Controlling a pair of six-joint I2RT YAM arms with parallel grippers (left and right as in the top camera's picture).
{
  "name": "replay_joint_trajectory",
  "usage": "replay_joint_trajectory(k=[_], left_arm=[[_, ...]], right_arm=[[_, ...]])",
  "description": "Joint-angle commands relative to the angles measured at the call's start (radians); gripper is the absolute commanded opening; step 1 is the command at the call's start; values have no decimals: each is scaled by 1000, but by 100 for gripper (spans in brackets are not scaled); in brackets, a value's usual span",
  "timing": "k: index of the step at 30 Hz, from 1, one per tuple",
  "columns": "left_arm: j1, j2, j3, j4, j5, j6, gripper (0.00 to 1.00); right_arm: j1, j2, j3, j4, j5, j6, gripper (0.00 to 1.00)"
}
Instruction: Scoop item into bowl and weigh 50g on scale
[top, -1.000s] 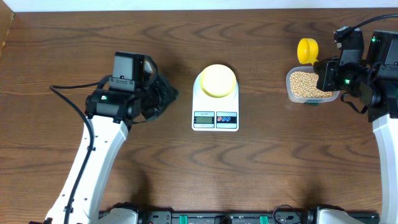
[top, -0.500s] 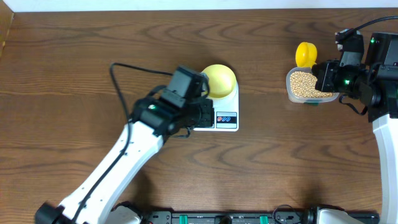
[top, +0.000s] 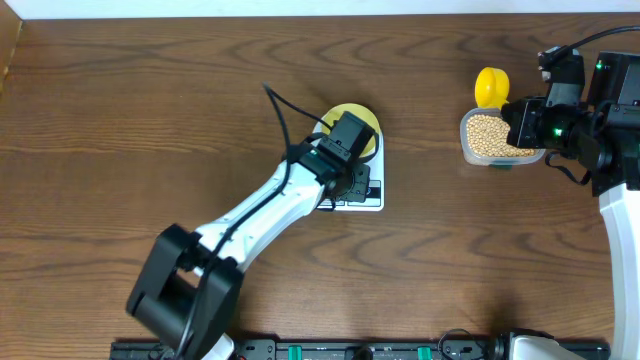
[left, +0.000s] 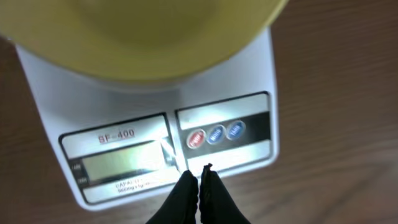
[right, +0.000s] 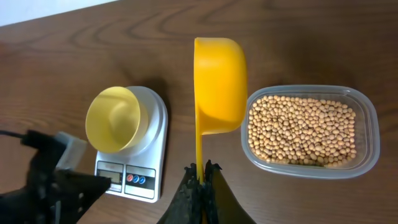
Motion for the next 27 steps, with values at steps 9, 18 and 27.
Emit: replay_joint_trajectory(k=[9,18,27], left_arm=[[0,74,-13,87,-104,32,7],[-4,111,-14,87,-51,31,8],[-4,116,-25,82,-51,19,7]], right_arm=[[-3,4,12,0,-8,-42,1],[-3,4,12,0,-9,-42,1],[-3,4,12,0,-10,-42,1]])
